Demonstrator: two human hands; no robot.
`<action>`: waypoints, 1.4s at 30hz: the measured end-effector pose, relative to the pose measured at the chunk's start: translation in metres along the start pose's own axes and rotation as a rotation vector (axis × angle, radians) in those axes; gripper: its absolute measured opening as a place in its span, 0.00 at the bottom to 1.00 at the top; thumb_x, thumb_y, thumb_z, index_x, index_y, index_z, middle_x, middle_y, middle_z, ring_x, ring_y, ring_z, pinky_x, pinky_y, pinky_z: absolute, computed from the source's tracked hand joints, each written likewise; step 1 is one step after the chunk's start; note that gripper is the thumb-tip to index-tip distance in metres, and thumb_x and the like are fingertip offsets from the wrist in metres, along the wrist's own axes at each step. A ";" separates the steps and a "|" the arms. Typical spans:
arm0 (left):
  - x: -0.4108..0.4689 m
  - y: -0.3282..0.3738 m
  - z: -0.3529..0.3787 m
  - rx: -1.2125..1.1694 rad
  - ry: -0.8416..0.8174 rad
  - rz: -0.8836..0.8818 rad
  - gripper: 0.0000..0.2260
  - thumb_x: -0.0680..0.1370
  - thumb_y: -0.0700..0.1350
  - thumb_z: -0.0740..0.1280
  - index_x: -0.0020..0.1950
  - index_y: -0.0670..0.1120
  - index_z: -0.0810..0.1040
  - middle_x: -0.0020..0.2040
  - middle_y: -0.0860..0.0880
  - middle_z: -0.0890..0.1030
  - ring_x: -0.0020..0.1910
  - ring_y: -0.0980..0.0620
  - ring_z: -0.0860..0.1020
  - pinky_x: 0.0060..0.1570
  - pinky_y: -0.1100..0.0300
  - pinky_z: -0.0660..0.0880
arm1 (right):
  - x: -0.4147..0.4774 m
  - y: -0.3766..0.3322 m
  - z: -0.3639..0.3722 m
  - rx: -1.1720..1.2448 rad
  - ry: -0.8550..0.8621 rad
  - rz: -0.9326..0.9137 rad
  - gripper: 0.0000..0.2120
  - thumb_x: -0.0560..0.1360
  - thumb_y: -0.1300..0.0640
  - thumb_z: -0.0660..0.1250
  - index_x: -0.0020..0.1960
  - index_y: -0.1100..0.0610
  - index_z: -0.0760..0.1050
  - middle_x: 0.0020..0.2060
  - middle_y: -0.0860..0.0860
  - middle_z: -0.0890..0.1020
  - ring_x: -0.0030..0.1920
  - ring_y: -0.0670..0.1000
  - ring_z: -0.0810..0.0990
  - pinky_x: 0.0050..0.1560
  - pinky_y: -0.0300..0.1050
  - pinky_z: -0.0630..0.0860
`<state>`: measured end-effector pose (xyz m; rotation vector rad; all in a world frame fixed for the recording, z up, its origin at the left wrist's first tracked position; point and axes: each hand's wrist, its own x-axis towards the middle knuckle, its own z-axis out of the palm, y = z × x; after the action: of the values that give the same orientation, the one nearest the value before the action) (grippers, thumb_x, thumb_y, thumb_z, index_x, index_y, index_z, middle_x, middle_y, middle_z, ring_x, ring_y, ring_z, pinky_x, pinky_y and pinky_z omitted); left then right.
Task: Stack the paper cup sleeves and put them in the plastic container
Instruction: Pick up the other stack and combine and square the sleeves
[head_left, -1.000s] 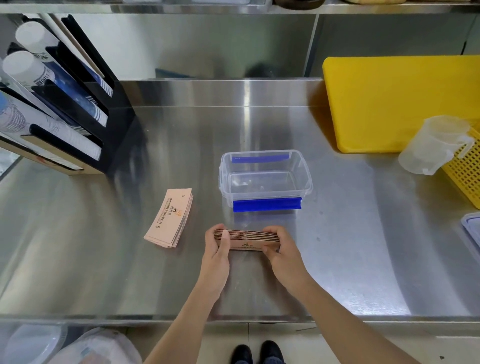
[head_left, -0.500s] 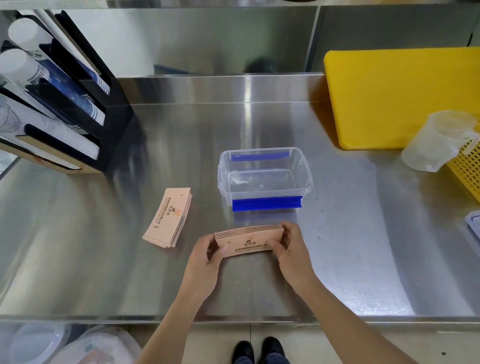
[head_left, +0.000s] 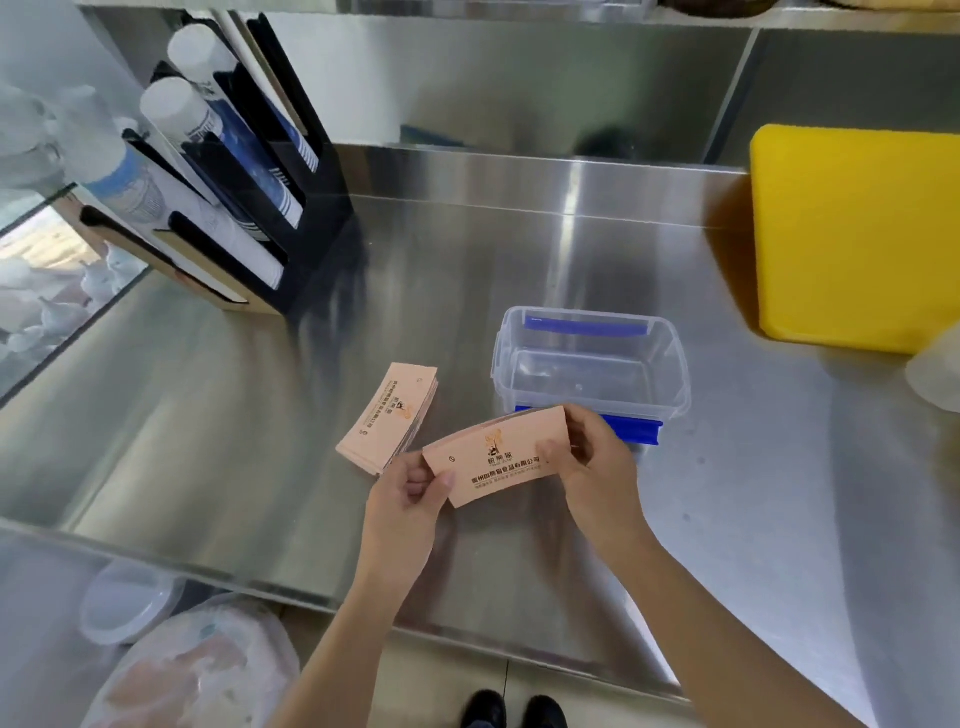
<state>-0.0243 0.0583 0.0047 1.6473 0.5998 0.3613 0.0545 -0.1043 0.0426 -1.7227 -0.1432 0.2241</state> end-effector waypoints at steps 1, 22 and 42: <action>0.000 0.003 -0.003 -0.023 0.030 -0.003 0.10 0.72 0.37 0.69 0.43 0.53 0.78 0.37 0.55 0.83 0.38 0.57 0.79 0.40 0.65 0.75 | 0.005 -0.006 0.002 -0.014 -0.023 -0.010 0.11 0.74 0.61 0.65 0.52 0.47 0.73 0.44 0.41 0.80 0.48 0.42 0.79 0.43 0.32 0.77; 0.021 0.051 -0.050 -0.313 0.323 -0.324 0.06 0.72 0.37 0.70 0.44 0.39 0.73 0.33 0.44 0.80 0.30 0.49 0.76 0.32 0.60 0.75 | 0.097 -0.067 0.093 -0.172 -0.445 -0.102 0.12 0.71 0.66 0.64 0.51 0.55 0.77 0.44 0.50 0.82 0.47 0.51 0.80 0.50 0.47 0.76; 0.056 0.035 -0.061 -0.171 0.246 -0.543 0.05 0.71 0.38 0.69 0.36 0.40 0.77 0.28 0.46 0.80 0.26 0.53 0.74 0.30 0.61 0.72 | 0.140 -0.034 0.128 -0.333 -0.587 0.027 0.12 0.69 0.66 0.68 0.52 0.58 0.78 0.39 0.46 0.81 0.41 0.46 0.80 0.44 0.39 0.76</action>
<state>-0.0064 0.1368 0.0432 1.2241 1.1360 0.2075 0.1620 0.0556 0.0468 -1.9435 -0.6161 0.7592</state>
